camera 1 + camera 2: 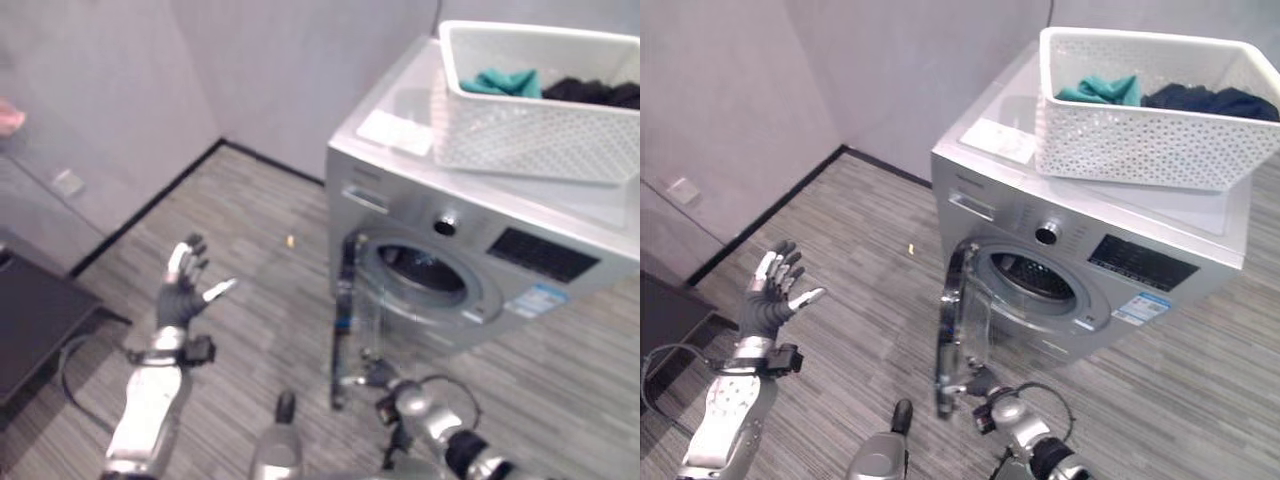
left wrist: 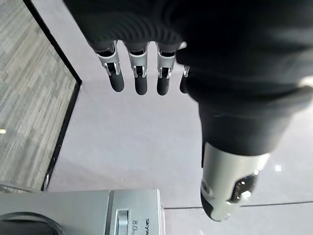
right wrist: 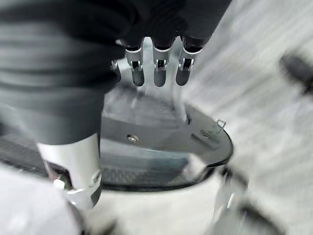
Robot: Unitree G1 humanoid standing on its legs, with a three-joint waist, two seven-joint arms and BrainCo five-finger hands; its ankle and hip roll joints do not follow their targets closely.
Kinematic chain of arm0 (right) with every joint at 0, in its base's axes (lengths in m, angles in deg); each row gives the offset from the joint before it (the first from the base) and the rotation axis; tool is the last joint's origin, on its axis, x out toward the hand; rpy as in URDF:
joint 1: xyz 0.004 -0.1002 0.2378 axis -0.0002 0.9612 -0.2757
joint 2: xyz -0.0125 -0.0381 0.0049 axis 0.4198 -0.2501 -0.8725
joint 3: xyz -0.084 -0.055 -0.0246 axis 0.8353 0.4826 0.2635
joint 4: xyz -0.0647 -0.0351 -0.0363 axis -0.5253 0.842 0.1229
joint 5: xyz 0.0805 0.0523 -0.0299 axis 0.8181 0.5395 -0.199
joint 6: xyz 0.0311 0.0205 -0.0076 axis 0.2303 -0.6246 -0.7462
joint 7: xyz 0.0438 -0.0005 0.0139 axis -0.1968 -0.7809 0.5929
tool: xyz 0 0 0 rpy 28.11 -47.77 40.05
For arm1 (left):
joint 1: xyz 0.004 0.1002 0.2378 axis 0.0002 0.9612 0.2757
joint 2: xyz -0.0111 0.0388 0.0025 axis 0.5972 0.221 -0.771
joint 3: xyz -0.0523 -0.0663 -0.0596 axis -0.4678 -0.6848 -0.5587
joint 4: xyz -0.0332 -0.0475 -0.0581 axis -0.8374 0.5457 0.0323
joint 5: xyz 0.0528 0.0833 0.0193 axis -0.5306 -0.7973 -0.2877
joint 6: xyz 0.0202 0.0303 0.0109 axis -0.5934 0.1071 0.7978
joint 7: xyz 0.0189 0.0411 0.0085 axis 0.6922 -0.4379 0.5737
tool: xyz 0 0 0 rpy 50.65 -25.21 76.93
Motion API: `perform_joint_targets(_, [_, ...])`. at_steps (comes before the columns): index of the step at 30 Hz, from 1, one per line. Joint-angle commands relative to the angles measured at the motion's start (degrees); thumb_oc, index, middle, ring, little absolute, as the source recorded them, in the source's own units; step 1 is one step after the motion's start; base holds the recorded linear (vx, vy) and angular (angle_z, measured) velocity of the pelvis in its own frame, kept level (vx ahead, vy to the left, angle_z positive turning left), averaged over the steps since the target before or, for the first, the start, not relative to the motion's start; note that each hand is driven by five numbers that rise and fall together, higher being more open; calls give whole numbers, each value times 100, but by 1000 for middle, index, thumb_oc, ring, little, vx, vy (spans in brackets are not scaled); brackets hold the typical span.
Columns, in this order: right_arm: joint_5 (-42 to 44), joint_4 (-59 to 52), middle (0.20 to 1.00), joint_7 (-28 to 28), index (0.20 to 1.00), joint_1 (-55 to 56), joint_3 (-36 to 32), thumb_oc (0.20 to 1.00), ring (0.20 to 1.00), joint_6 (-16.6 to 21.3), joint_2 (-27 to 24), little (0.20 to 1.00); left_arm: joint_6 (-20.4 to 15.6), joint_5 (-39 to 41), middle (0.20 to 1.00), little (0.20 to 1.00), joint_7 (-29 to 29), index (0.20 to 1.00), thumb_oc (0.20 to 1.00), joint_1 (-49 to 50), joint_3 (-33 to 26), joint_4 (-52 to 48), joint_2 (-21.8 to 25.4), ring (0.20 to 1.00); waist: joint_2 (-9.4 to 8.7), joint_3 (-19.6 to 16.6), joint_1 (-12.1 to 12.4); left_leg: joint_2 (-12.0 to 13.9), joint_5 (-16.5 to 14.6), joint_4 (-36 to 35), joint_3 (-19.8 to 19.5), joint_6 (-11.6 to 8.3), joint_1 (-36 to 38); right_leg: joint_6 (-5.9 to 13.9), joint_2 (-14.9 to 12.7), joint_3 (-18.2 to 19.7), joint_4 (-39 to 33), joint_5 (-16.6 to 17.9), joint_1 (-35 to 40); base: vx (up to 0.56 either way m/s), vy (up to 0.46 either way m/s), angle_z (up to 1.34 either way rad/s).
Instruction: Grab the laundry basket,head to the washer,open it,put in the laundry and shut it.
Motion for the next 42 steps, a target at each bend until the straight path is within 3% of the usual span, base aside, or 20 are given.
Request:
perform_joint_targets(1, [314, -3, 1000, 240, 1000, -956, 142, 1000, 1000, 508, 1138, 1000, -207, 139, 1000, 1000, -131, 1000, 1000, -24, 249, -413, 538, 1000, -349, -109, 260, -353, -734, 538, 125, 290, 76, 194, -482, 206, 703, -1376, 398, 18, -19, 18])
perform_joint_targets(7, [495, -124, 1000, 241, 1000, -957, 93, 1000, 1000, 539, 1107, 1000, -93, 95, 1000, 1000, -256, 1000, 1000, -27, 339, -485, 638, 1000, -363, -217, 286, -326, -692, 443, 106, 276, 147, 180, -420, 148, 618, -1375, 493, 10, -12, 16])
perform_joint_targets(11, [215, -992, 1000, 389, 1000, -500, 19, 1000, 1000, 503, 468, 1000, 103, -38, 1000, 1000, -513, 1000, 1000, 50, 226, -664, 856, 1000, -371, -249, 100, -298, -686, 402, 175, 273, 204, 181, -396, 178, 619, -1372, 496, 3, 6, 1])
perform_joint_targets(12, [-80, -1625, 1000, 528, 1000, -2, -238, 1000, 1000, 484, -108, 1000, 350, -1, 1000, 1000, -939, 1000, 1000, 151, 186, -850, 1204, 1000, -339, -239, -82, -263, -715, 372, 248, 272, 287, 198, -375, 220, 636, -1390, 497, 11, 24, 5])
perform_joint_targets(13, [-80, -1625, 1000, 528, 1000, -2, -238, 1000, 1000, 484, -108, 1000, 350, -1, 1000, 1000, -939, 1000, 1000, 151, 186, -850, 1204, 1000, -339, -239, -82, -263, -715, 372, 248, 272, 287, 198, -375, 220, 636, -1390, 497, 8, 34, -2])
perform_joint_targets(14, [-230, -2018, 1000, 584, 1000, 374, -483, 1000, 1000, 418, -462, 1000, 579, 112, 1000, 1000, -1259, 1000, 1000, 231, 190, -1059, 1550, 1000, -321, -262, -191, -258, -699, 357, 288, 283, 277, 213, -373, 249, 632, -1362, 457, 17, 38, -23])
perform_joint_targets(15, [-485, -2842, 1000, 788, 1000, 1325, -1078, 1000, 1000, 334, -1047, 1000, 978, 74, 1000, 1000, -1773, 1000, 1000, 593, -127, -1573, 2337, 1000, -302, -270, -395, -219, -729, 353, 364, 287, 321, 227, -362, 280, 650, -1366, 438, 31, 43, -29])
perform_joint_targets(17, [-888, -3676, 1000, 1122, 1000, 2608, -1914, 1000, 1000, 163, -1658, 1000, 1568, 261, 1000, 1000, -2290, 1000, 1000, 982, -477, -1940, 3390, 1000, -316, -262, -713, -144, -842, 483, 471, 284, 377, 236, -319, 393, 695, -1400, 418, 50, 10, -29])
perform_joint_targets(20, [-1343, -3886, 1000, 1403, 1000, 3519, -2749, 1000, 1000, -33, -2026, 1000, 2132, 474, 1000, 1000, -3007, 1000, 1000, 1465, -734, -2242, 4491, 1000, -350, -281, -1057, -43, -903, 599, 679, 295, 465, 268, -232, 662, 723, -1342, 319, 39, 4, -44])
perform_joint_targets(21, [-1338, -3837, 1000, 1431, 1000, 3591, -2848, 1000, 1000, -40, -2081, 1000, 2240, 621, 1000, 1000, -3166, 1000, 1000, 1382, -566, -2207, 4691, 1000, -364, -298, -1148, -18, -908, 583, 758, 304, 524, 285, -218, 754, 730, -1318, 275, 28, 43, -78])
perform_joint_targets(22, [-1405, -3769, 1000, 1538, 1000, 3599, -2936, 1000, 1000, -49, -2194, 1000, 2441, 632, 1000, 1000, -3600, 1000, 1000, 1064, -8, -2073, 5064, 1000, -395, -323, -1404, 23, -952, 537, 941, 307, 688, 327, -188, 939, 744, -1292, 236, 15, 43, -94])
perform_joint_targets(23, [-1407, -3774, 1000, 1541, 1000, 3621, -2983, 1000, 1000, -52, -2192, 1000, 2432, 625, 1000, 1000, -3601, 1000, 1000, 898, 151, -2021, 5058, 1000, -383, -338, -1353, 11, -918, 516, 958, 312, 672, 326, -197, 955, 733, -1265, 205, 15, 66, -121])
perform_joint_targets(24, [-1406, -3808, 1000, 1613, 1000, 3617, -3023, 1000, 1000, -40, -2318, 1000, 2534, 677, 1000, 1000, -3861, 1000, 1000, 189, 1060, -1631, 5159, 1000, -402, -386, -1527, 42, -934, 454, 1146, 318, 809, 368, -182, 1139, 717, -1214, 144, 7, 66, -109])
perform_joint_targets(26, [-1424, -3763, 1000, 1532, 1000, 3183, -2788, 1000, 1000, -29, -2486, 1000, 2538, 616, 1000, 1000, -3914, 1000, 1000, -2201, 3559, -352, 4526, 1000, -427, -448, -1927, 48, -1003, 409, 1502, 327, 1036, 431, -136, 1513, 714, -1153, 6, 53, 82, -70])
perform_joint_targets(28, [-1423, -3833, 1000, 1419, 1000, 3045, -2784, 1000, 1000, -40, -2479, 1000, 2431, 652, 1000, 1000, -3528, 1000, 1000, -2746, 4103, 551, 3662, 1000, -466, -492, -1987, 39, -979, 395, 1635, 322, 1078, 435, -130, 1653, 708, -1110, -76, 42, 30, -76])
perform_joint_targets(31, [-1448, -3976, 1000, 1190, 1000, 2893, -2842, 1000, 1000, -119, -2543, 1000, 2281, 373, 1000, 1000, -2980, 1000, 1000, -2718, 4192, 2168, 2261, 1000, -514, -506, -2192, 16, -998, 380, 1821, 315, 1151, 433, -111, 1817, 653, -1061, -151, 33, 23, -47])
perform_joint_targets(33, [-1485, -4039, 1000, 1011, 1000, 2946, -3072, 1000, 1000, -170, -2576, 1000, 2193, 204, 1000, 1000, -2839, 1000, 1000, -2455, 3993, 3058, 1635, 1000, -478, -499, -2302, 7, -998, 346, 1918, 305, 1175, 429, -114, 1896, 589, -1000, -182, 28, 35, -17])
perform_joint_targets(35, [-1414, -4198, 1000, 996, 1000, 3045, -3230, 1000, 1000, -190, -2597, 1000, 2176, 212, 1000, 1000, -2836, 1000, 1000, -2197, 3861, 3061, 1516, 1000, -424, -514, -2360, -30, -1001, 266, 2031, 319, 1208, 463, -107, 2010, 455, -895, -236, 10, 34, -14])
perform_joint_targets(38, [-1305, -4311, 1000, 1048, 1000, 3146, -3354, 1000, 1000, -144, -2642, 1000, 2182, 616, 1000, 1000, -2967, 1000, 1000, -1776, 3719, 2212, 2105, 1000, -389, -563, -2353, -19, -969, 198, 2157, 312, 1308, 476, -67, 2118, 392, -857, -254, 28, -13, -26])
perform_joint_targets(42, [-1325, -4410, 1000, 1157, 1000, 3136, -3517, 1000, 1000, -193, -2625, 1000, 2296, -850, 1000, 1000, -3078, 1000, 1000, -1532, 3138, 2434, 2178, 1000, -373, -570, -2261, 6, -975, 206, 2099, 317, 1302, 447, -65, 2055, 360, -877, -183, -6, -39, -4])
